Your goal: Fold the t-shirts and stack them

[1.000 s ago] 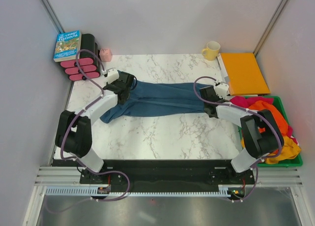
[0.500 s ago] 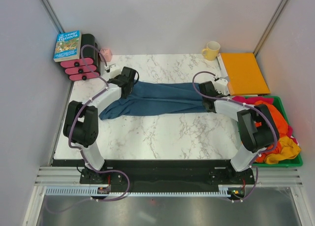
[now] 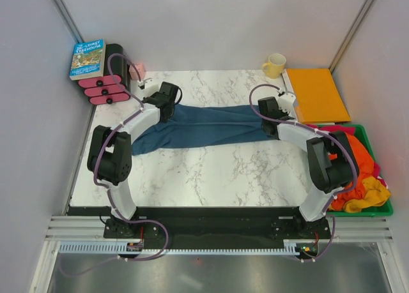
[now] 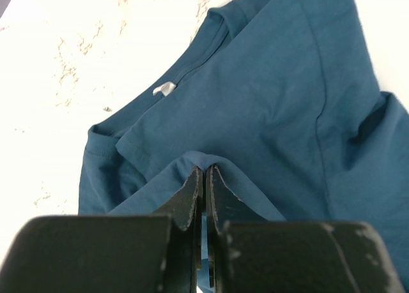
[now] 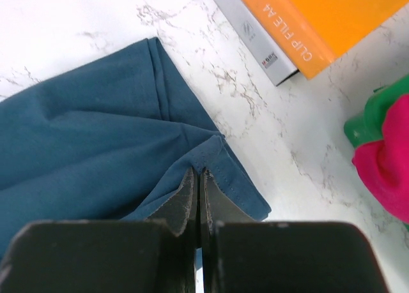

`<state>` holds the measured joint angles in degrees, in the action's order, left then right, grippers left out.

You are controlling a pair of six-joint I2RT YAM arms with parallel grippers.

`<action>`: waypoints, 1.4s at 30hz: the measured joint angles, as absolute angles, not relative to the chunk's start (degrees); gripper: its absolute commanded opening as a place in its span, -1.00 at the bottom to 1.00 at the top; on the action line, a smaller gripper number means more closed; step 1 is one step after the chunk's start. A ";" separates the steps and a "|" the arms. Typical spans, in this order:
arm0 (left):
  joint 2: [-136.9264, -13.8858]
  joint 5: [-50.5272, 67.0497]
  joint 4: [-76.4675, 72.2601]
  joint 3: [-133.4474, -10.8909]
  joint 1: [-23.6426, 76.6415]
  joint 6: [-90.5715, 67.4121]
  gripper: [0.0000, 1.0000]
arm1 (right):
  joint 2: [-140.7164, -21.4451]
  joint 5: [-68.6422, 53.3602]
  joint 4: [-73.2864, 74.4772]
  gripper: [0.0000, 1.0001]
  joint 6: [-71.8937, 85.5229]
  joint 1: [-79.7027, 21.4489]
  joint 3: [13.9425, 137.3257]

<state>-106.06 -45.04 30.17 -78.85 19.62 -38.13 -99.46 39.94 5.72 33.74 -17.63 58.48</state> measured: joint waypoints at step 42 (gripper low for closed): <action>-113.67 -44.88 30.06 -84.62 19.35 -35.51 -0.22 | -105.12 39.90 8.62 -0.68 35.29 -16.71 59.83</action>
<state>-113.67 -44.88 30.06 -84.62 19.35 -35.51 -105.12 39.90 8.62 35.29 -16.71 59.83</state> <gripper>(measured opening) 0.142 0.047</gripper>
